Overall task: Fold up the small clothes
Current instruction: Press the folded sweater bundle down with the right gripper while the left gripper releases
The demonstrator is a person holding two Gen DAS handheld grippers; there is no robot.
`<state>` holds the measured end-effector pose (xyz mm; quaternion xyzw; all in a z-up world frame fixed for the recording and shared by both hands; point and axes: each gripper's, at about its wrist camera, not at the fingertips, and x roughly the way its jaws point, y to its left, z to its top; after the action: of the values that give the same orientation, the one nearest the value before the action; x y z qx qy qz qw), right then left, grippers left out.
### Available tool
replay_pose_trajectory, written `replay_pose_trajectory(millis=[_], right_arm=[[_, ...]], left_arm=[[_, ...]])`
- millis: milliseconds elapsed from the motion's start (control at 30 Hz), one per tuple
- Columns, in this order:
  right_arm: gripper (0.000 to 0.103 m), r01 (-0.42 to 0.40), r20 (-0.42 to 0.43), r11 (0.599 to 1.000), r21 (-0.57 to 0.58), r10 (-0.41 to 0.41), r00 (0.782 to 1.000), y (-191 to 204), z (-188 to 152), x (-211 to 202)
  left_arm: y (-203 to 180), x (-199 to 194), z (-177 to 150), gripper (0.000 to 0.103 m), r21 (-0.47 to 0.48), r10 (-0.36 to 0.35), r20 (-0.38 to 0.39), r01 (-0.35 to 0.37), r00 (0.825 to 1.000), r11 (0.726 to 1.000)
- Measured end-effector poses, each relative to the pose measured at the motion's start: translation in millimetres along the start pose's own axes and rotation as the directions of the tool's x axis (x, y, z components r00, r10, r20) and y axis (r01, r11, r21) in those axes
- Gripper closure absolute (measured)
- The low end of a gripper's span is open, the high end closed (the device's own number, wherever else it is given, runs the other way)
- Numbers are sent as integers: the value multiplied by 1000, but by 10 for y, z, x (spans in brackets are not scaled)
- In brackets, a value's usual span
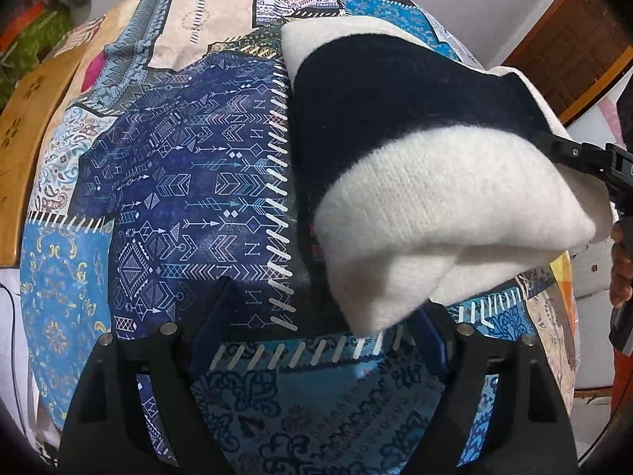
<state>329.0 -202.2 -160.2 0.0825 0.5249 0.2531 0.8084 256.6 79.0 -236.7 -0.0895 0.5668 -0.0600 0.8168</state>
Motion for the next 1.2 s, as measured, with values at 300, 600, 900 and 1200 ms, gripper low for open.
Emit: replay_pose_trajectory(millis=[300,600,900,1200], right_arm=[[78,-7,91,992,-125,19,996,322,161,-326],[80,-25,174,978,-205,62,983,611,226,-637],[80,1,125,991,-137,16,992,249,88,-516],[78,-7,42,999,-40,9,999,-159,-226,-259]], left_arm=[[-82,-199,13,20,-1,52,108,-52,993,999],[-5,-217,-73,21,-27,98,109,-96,989,995],[116,-163,-111,21,-82,90,75,-84,993,993],[168,-250,-141,21,-72,94,69,-89,993,993]])
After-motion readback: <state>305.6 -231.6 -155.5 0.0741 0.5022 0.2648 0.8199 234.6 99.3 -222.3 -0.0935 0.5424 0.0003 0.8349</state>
